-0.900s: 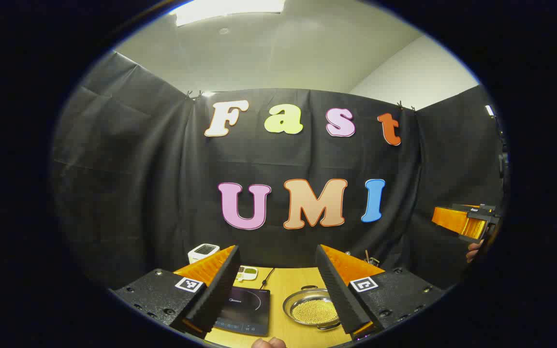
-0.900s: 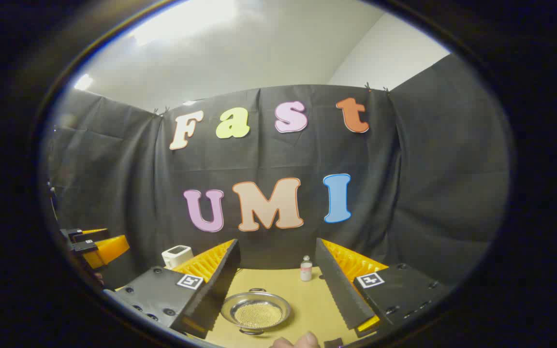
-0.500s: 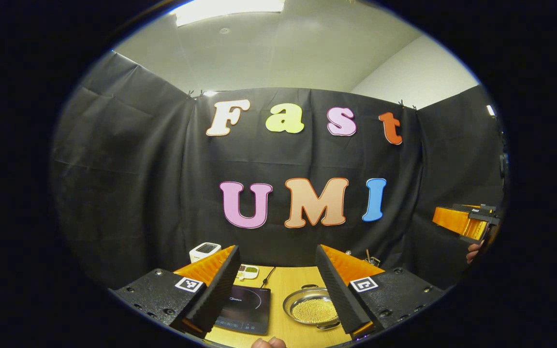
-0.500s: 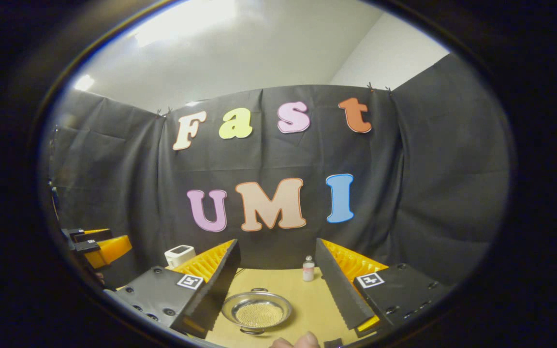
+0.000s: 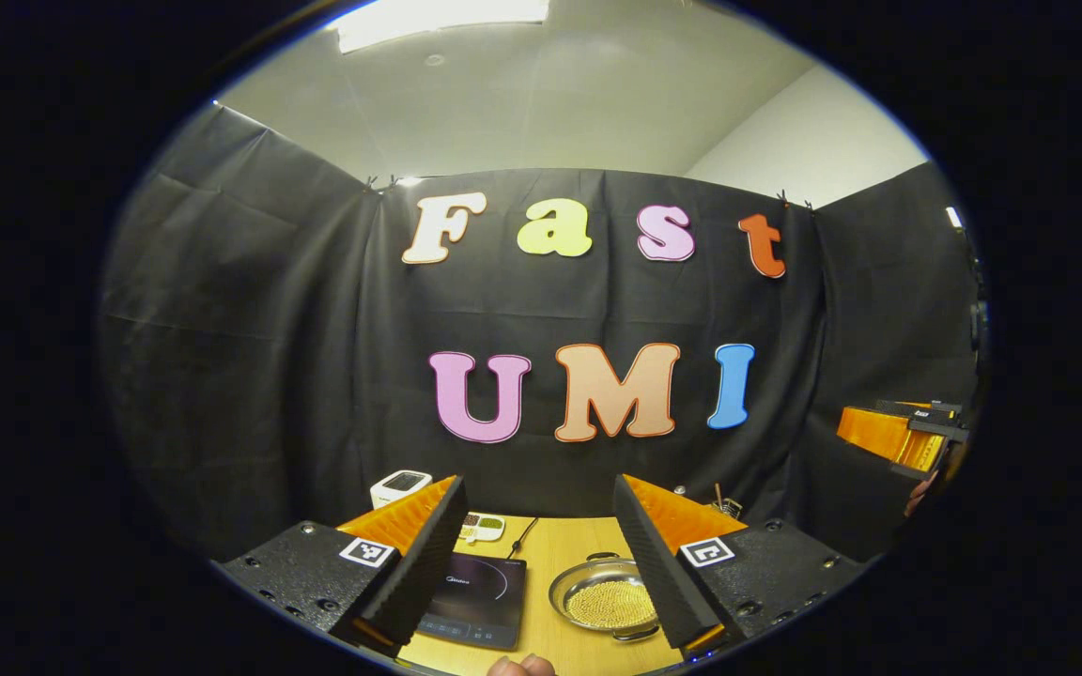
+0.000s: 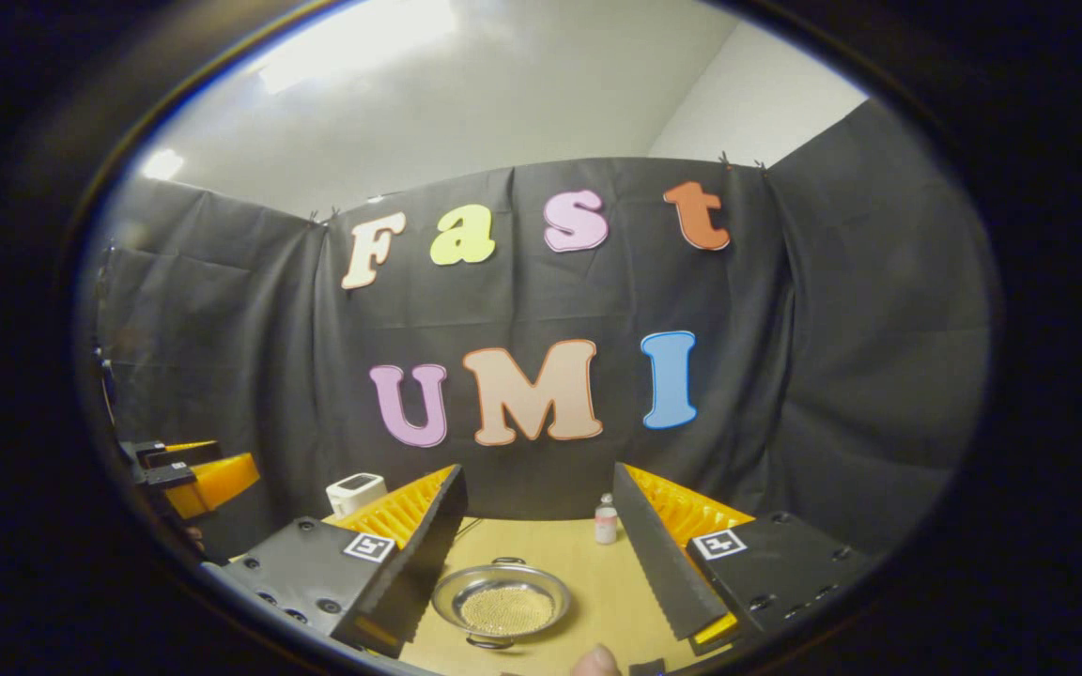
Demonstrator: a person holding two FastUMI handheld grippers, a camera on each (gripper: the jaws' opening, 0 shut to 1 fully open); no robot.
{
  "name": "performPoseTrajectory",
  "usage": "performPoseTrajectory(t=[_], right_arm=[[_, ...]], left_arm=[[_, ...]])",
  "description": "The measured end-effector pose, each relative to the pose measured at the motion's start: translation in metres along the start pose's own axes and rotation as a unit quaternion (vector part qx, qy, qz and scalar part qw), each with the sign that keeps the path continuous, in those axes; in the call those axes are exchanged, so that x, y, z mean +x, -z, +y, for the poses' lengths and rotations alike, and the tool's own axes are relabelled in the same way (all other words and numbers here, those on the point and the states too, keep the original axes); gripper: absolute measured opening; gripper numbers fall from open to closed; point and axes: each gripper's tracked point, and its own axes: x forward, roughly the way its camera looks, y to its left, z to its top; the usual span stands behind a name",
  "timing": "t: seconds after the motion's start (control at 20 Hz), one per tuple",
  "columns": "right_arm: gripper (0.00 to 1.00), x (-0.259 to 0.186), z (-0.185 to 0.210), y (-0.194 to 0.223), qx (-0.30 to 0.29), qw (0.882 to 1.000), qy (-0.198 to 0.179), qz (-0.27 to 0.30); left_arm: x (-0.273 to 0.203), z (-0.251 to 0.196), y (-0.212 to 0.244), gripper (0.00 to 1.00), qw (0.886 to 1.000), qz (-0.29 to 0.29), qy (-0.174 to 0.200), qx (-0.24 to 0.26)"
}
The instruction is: First push the handle of the pot to place it horizontally, then grasp the pot with both hands and set it on the induction cooktop.
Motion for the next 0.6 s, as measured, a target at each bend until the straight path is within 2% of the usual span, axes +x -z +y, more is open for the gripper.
performPoseTrajectory(t=[0.05,0.1,0.15,0.2,0.25,0.4,0.45,0.5,0.55,0.6], right_arm=[[0.99,0.001,0.002,0.004,0.002,1.000,-0.006,0.003],[0.96,0.003,0.003,0.004,0.004,1.000,-0.012,0.005],[0.97,0.003,0.004,0.004,0.003,1.000,-0.017,0.004],[0.87,0.004,0.003,0.003,0.000,1.000,-0.019,0.003],[0.70,0.007,0.000,0.005,-0.004,1.000,-0.021,0.001],[0.60,0.010,0.002,0.009,-0.003,1.000,-0.028,0.004],[0.45,0.012,0.001,0.010,-0.003,1.000,-0.029,0.004],[0.39,0.015,0.002,0.012,-0.003,1.000,-0.027,0.004],[0.27,0.019,0.003,0.016,0.000,1.000,-0.030,0.008],[0.19,0.024,0.009,0.023,0.005,0.999,-0.037,0.016]], left_arm=[[0.000,-0.001,-0.001,0.92,1.000,0.001,-0.002,0.001],[0.001,-0.001,-0.001,0.95,1.000,0.001,-0.005,0.002],[0.001,-0.002,-0.001,0.95,1.000,0.001,-0.008,0.002],[0.001,-0.002,-0.001,0.92,1.000,0.000,-0.011,0.002],[0.000,-0.003,-0.001,0.92,1.000,0.000,-0.015,0.002],[-0.003,-0.006,-0.002,0.92,1.000,-0.001,-0.021,0.006],[-0.003,-0.005,-0.002,0.92,1.000,-0.002,-0.023,0.010],[-0.001,-0.005,-0.003,0.92,1.000,-0.004,-0.024,0.011],[0.001,-0.005,-0.001,0.92,1.000,-0.005,-0.024,0.009],[0.005,-0.003,0.002,0.92,1.000,-0.002,-0.022,0.006]])
